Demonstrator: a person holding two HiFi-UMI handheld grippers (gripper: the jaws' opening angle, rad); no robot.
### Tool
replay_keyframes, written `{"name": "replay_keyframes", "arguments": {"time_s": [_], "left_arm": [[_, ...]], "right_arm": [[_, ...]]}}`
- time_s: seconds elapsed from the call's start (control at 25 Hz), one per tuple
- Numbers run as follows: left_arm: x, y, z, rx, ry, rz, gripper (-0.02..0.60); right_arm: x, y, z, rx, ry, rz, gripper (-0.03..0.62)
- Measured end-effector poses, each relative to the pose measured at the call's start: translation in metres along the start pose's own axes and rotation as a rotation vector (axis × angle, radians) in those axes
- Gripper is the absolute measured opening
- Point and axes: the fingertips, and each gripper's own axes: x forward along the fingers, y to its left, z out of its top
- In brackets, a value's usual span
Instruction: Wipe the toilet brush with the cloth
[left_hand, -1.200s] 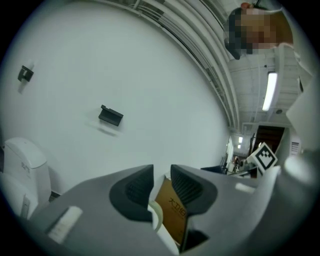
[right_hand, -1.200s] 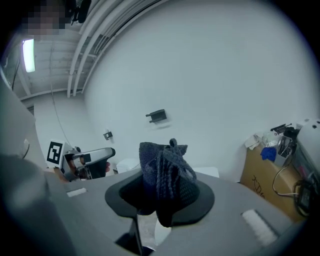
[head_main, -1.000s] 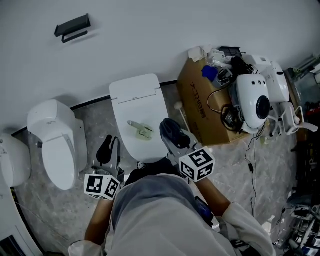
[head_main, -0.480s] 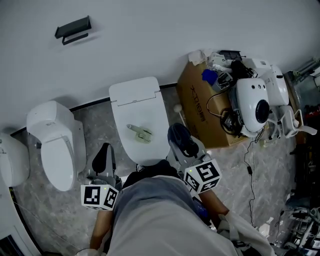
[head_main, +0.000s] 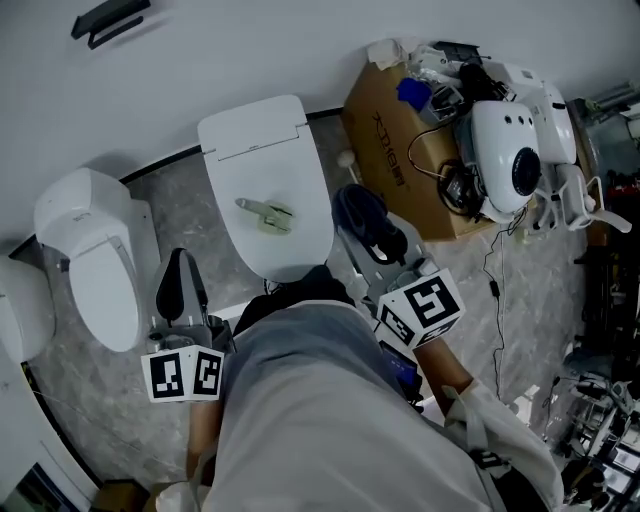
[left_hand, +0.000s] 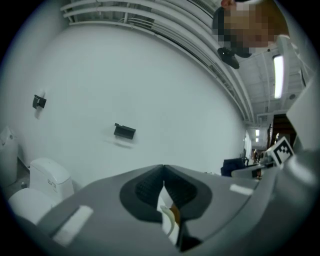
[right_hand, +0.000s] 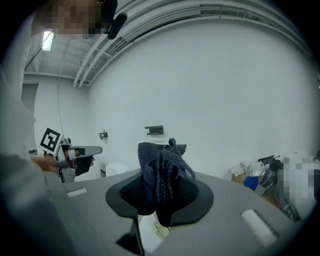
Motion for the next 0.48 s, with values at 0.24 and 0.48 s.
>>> {"name": "replay_keyframes", "arguments": {"time_s": [0.24, 0.48], "left_arm": [[0.004, -0.011, 0.001, 0.023, 0.003, -0.038, 0.000], [0.004, -0.011, -0.003, 0.017, 0.016, -0.044, 0.000]], "right_arm": [[0.001, 0.004, -0.006, 0.003, 0.027, 0.017, 0.109], [0.003, 0.007, -0.012, -0.021, 0.048, 0.020, 0.110]]}}
